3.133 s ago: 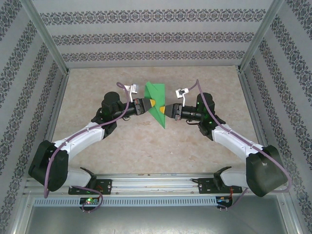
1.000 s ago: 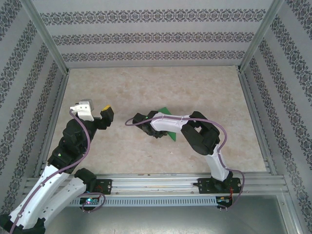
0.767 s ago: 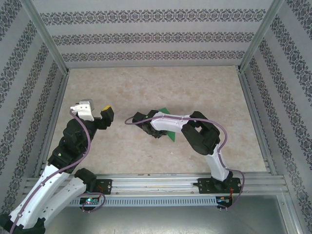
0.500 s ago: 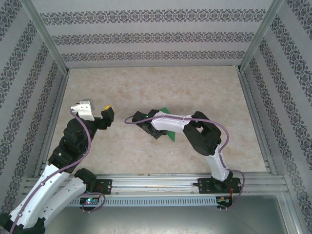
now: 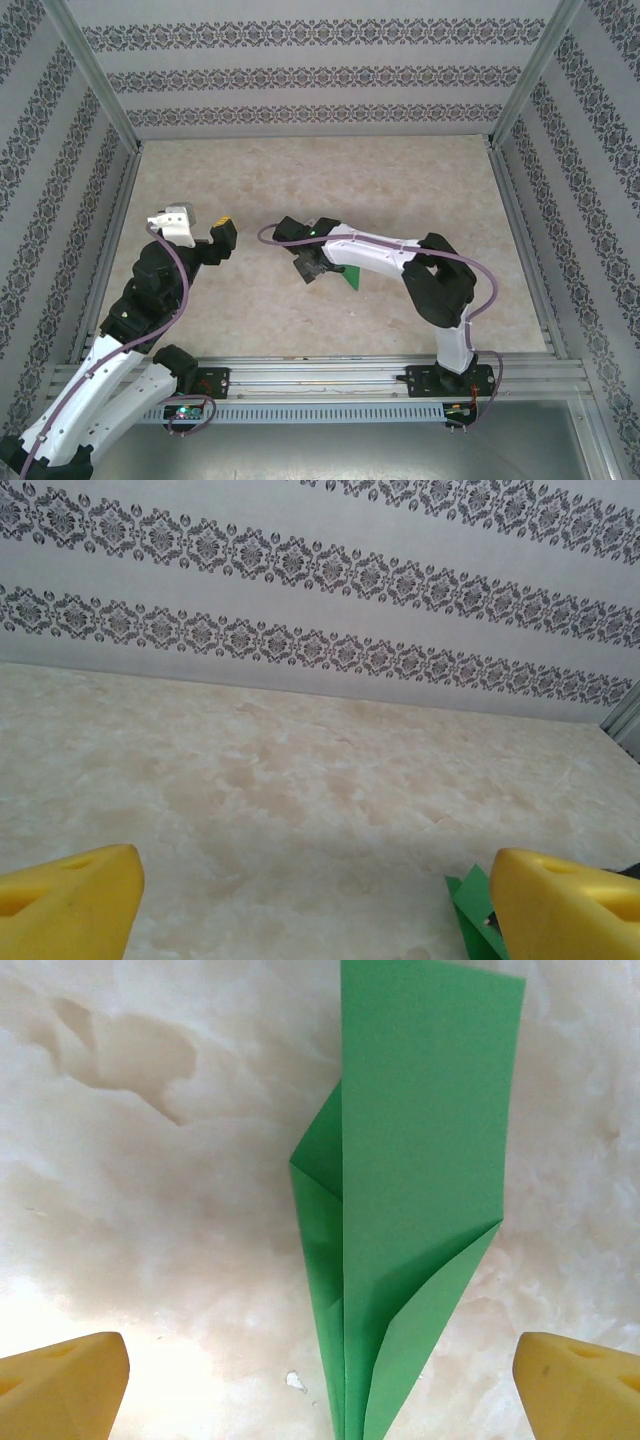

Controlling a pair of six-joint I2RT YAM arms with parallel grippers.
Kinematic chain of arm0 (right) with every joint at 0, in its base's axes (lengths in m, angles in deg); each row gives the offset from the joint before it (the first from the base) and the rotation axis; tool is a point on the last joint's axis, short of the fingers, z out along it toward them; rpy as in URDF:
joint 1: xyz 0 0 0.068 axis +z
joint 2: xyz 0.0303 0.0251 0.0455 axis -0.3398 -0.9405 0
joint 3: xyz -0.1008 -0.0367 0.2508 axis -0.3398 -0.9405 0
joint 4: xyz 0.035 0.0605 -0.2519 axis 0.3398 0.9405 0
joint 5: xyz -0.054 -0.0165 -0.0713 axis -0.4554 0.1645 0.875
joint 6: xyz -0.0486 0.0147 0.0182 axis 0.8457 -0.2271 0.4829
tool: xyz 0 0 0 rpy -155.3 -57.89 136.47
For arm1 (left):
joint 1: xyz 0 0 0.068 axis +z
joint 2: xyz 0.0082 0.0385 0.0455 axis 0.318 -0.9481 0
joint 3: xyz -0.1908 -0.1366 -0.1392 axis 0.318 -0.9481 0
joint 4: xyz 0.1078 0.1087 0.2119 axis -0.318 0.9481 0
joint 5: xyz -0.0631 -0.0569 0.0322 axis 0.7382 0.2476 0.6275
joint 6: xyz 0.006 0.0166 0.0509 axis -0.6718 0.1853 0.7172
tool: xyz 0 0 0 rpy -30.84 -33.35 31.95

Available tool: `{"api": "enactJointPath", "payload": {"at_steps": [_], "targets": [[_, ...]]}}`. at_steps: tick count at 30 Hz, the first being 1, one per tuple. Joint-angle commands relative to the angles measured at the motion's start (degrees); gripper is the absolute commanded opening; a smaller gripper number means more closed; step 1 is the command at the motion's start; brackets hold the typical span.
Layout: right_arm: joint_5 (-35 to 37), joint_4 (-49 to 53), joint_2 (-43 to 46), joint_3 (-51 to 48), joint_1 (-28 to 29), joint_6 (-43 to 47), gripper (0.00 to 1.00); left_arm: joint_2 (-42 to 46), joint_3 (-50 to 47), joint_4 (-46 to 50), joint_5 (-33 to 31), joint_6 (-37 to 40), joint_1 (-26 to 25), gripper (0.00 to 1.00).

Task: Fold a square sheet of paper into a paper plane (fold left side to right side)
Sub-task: Turn over the paper at the center of the table.

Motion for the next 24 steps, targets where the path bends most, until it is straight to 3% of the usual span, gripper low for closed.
{"api": "enactJointPath", "payload": {"at_steps": [1,8,14,24], "targets": [[-2.7,-2.4,5.0,-2.3,-0.2,0.8,0.98,-0.6,0.9,1.4,0.0,-1.8,0.0,0.91],[-6.7,-12.2,17.6,-10.8,-2.0,0.8,0.98,-5.7,1.6,1.3,2.9,-8.3,0.2,0.93],[-11.4,-20.4,29.1,-20.7,-6.6,0.0,0.98,-13.9,1.6,-3.6,11.6,-13.8,0.2,0.88],[-27.8,-37.8,49.4,-41.8,-22.8,-6.0,0.98,-28.2,2.5,-9.6,24.6,-20.8,0.0,0.74]]}}
